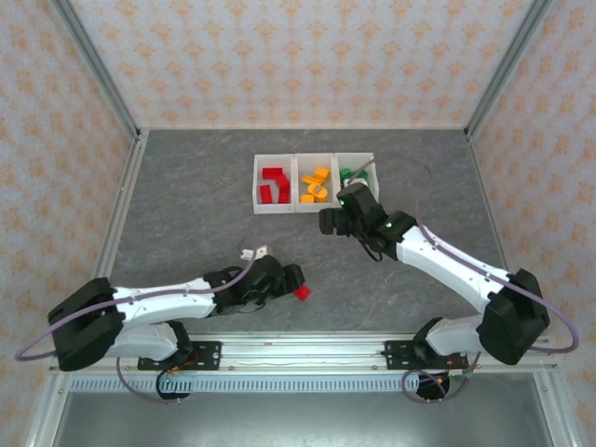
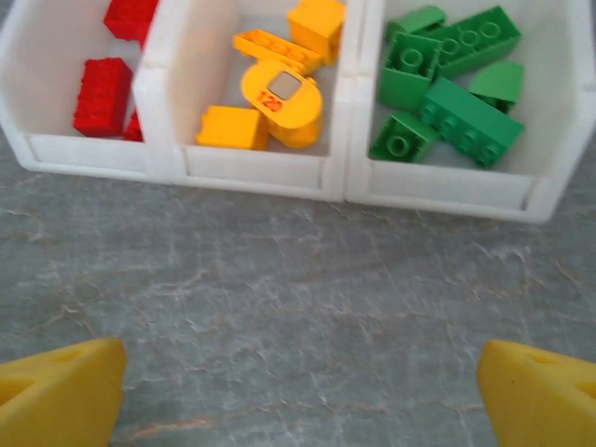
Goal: Sort the legos into containers by color
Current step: Pick up the lego from the middle-left of the table.
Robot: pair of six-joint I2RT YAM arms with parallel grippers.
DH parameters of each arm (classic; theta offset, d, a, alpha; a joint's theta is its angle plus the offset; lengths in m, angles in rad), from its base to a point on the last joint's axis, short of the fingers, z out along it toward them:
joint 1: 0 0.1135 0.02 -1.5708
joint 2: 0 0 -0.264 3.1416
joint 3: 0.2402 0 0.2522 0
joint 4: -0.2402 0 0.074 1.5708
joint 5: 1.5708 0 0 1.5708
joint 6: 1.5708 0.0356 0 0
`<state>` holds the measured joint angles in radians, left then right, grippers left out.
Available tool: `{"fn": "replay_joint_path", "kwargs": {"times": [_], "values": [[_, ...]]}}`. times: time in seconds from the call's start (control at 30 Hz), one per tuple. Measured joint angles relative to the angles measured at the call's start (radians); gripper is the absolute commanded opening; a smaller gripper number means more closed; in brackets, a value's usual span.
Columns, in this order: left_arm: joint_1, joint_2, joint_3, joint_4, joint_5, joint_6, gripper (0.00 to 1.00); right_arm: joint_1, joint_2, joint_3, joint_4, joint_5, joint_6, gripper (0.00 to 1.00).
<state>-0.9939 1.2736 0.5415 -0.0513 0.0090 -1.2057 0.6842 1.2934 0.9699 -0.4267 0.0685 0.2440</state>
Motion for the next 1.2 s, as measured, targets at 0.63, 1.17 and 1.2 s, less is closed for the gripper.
{"fn": "replay_joint_path", "kwargs": {"times": [0.63,1.17,1.2], "values": [[-0.171,0.301,0.289,-0.068,-0.158,-0.099,0.95,-0.001,-0.183,-0.179,0.031,0.076,0.051,0.94],[-0.256,0.191,0.366,-0.316,-0.285,-0.149,0.95,-0.001,-0.195,-0.196,0.031,0.086,0.051,0.94],[-0.256,0.198,0.357,-0.319,-0.272,-0.157,0.96,-0.001,-0.195,-0.196,0.031,0.086,0.051,0.94]]}}
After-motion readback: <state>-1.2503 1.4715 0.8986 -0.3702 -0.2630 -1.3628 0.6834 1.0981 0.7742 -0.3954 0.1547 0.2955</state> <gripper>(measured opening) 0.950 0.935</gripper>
